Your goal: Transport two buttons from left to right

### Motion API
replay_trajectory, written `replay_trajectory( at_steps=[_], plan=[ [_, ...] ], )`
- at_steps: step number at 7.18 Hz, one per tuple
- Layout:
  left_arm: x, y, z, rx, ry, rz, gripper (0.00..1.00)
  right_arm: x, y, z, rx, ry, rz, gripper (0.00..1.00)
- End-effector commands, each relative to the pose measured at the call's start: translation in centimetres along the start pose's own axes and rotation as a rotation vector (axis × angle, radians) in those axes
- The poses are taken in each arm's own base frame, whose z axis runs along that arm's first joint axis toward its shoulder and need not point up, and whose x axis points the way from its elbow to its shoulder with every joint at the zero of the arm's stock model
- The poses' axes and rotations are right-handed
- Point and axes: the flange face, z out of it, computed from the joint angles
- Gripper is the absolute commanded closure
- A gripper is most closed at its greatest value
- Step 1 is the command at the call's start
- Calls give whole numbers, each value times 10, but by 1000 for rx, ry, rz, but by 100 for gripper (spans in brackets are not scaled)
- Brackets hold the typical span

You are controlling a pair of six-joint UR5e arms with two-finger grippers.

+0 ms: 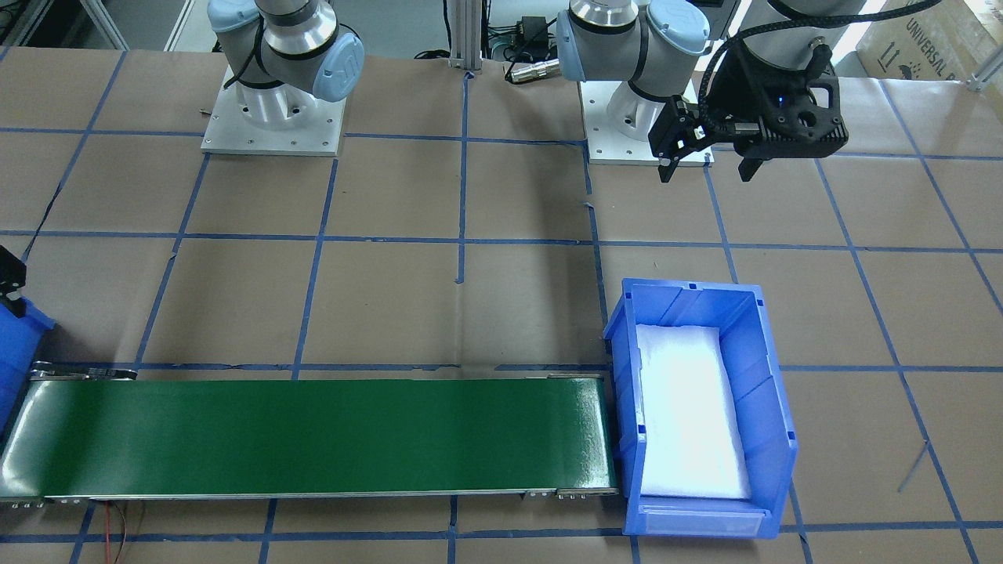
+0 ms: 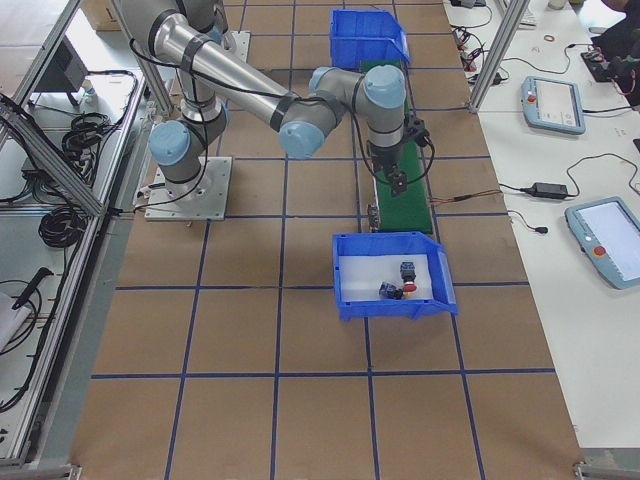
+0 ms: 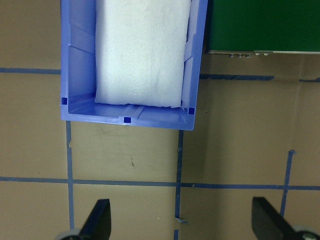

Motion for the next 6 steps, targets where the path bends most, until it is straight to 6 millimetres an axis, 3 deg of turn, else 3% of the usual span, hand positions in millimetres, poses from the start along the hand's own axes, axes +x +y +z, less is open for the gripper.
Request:
replay_trajectory(
  at_steps=[1,2,3,4,6],
  plan=[
    [0,0,0,0,0,0,0,-77,-28,-43,25,63,55,0],
    [0,0,0,0,0,0,0,-126,-41,-62,30,81,37,0],
    [0,0,0,0,0,0,0,-166,-52,-67,30,66,64,0],
    [1,0,0,0,0,1,0,-206,-57,-84,60,64,113,0],
    [1,0,0,0,2,1,0,-270,-66,-89,53,119,140,0]
  ],
)
